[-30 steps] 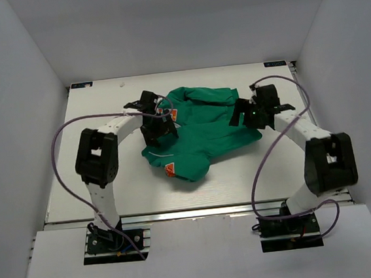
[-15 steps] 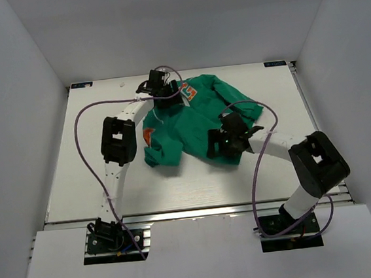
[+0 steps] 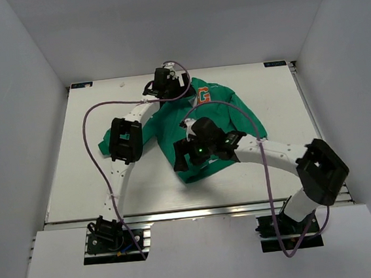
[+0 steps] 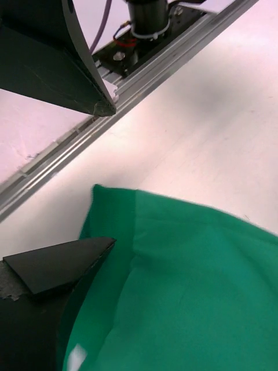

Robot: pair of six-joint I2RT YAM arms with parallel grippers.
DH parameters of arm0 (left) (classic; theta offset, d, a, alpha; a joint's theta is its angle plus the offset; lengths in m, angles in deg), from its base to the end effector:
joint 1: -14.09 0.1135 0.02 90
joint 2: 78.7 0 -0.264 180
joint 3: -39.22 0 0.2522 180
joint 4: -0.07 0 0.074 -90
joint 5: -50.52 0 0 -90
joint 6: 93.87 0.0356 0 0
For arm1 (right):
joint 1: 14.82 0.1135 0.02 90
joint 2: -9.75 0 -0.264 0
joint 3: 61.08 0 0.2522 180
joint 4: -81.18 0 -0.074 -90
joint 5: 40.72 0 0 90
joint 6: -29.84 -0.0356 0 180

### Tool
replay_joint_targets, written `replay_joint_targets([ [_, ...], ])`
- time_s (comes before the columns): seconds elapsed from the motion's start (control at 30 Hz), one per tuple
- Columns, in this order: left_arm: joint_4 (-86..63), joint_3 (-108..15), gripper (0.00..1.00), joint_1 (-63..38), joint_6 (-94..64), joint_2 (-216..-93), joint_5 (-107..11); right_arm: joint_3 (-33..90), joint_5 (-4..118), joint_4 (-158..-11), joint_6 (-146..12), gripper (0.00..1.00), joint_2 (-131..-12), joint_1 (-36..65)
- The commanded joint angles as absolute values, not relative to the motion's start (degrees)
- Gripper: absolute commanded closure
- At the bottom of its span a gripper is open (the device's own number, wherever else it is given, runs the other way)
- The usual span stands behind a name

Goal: Zip up the jacket

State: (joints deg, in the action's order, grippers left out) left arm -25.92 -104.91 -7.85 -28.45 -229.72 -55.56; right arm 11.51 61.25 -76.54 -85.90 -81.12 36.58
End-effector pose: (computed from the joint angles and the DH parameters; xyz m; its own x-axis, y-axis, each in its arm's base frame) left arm 0.5456 -0.2304 0.1524 -0.6970 -0.1501 -0.7012 0.3132 0.8159 -0.4861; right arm 0.2102 0.2751 0.2276 -0.7401 -0.2462 -0.6258 -0.6010 0.6595 0.4514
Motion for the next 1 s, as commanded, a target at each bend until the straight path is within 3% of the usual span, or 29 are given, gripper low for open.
replay_joint_targets([
  [0.0,-26.4,-103.0,0.02,-7.6,-27.0,-221.6,-54.2,12.4,58.3,-71.1,-85.2,0.11,-73.9,33.6],
  [0.2,-36.9,-97.3,0.02,-7.6,-26.5,-207.8,-45.3,5.8,49.6,-64.1,-85.9,0.11,-66.6,22.2],
  [0.47,-30.8,-54.5,0.02,-8.1,-34.5,-182.5,-51.4,7.9,45.4,-64.0,-83.1,0.12,-71.9,16.4],
  [0.57,-26.8,-41.7,0.02,-9.7,-35.9,-179.3,-55.1,10.4,40.9,-62.6,-82.8,0.15,-77.2,16.5],
  [0.77,-24.9,-32.7,0.02,-11.4,-36.9,-180.0,-58.3,12.9,37.9,-61.9,-83.7,0.19,-84.4,16.5],
  [0.9,-24.7,-34.0,0.02,-11.3,-36.4,-184.5,-57.2,11.6,36.8,-62.6,-84.4,0.3,-86.8,16.5],
  [0.97,-27.6,-35.4,0.02,-9.7,-36.3,-187.9,-57.2,10.7,34.9,-61.9,-84.7,0.47,-87.5,16.4],
])
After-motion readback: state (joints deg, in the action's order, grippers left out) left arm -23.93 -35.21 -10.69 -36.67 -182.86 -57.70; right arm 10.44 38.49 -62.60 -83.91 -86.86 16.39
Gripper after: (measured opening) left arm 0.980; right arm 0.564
